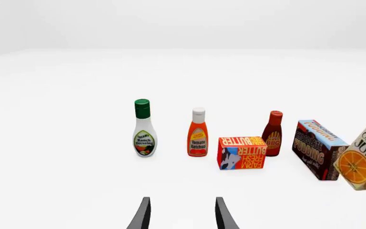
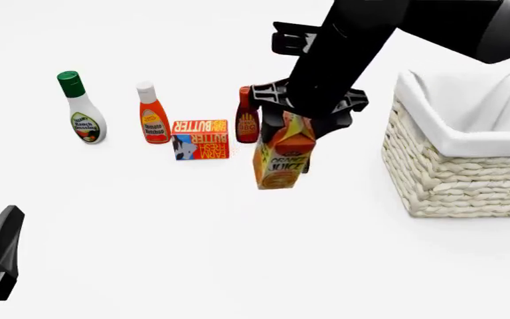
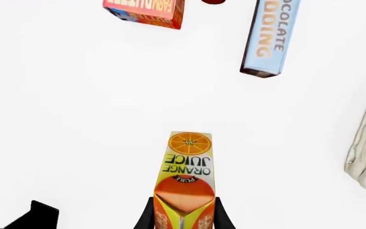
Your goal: Pick the orange juice and place it in the basket.
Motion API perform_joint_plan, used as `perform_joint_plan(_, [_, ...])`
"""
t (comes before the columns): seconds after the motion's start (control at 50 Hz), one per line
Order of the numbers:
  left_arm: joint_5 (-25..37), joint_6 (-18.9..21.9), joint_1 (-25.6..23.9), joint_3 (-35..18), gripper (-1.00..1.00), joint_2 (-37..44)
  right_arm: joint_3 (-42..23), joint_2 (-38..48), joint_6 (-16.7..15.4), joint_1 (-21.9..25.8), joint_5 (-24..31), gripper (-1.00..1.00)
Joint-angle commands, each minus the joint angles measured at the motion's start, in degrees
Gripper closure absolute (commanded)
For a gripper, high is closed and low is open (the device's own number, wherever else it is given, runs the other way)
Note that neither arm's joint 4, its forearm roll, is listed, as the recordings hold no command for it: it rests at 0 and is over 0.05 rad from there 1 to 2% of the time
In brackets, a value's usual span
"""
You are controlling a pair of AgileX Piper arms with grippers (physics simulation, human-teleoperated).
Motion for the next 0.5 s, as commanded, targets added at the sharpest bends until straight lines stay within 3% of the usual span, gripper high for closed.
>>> perform_joint_plan(0.02, [-0.11, 0.15, -0.02, 0.05, -1.00, -0.04, -1.80, -1.17, -3.64, -2.08, 0.00, 1.00])
perform_joint_plan(0.16, [-0.12, 0.16, -0.02, 0.05, -1.00, -0.04, -2.25, -1.96, -6.20, -3.56, 0.00, 1.00])
perform_joint_plan(0.18, [-0.10, 0.16, -0.01, 0.05, -1.00, -0.04, -2.82, -2.17, -7.69, -4.27, 0.00, 1.00])
perform_joint_plan(0.5, [-0.11, 0.15, -0.01, 0.05, -1.00, -0.04, -4.72, -4.40, -12.19, -7.82, 0.00, 1.00])
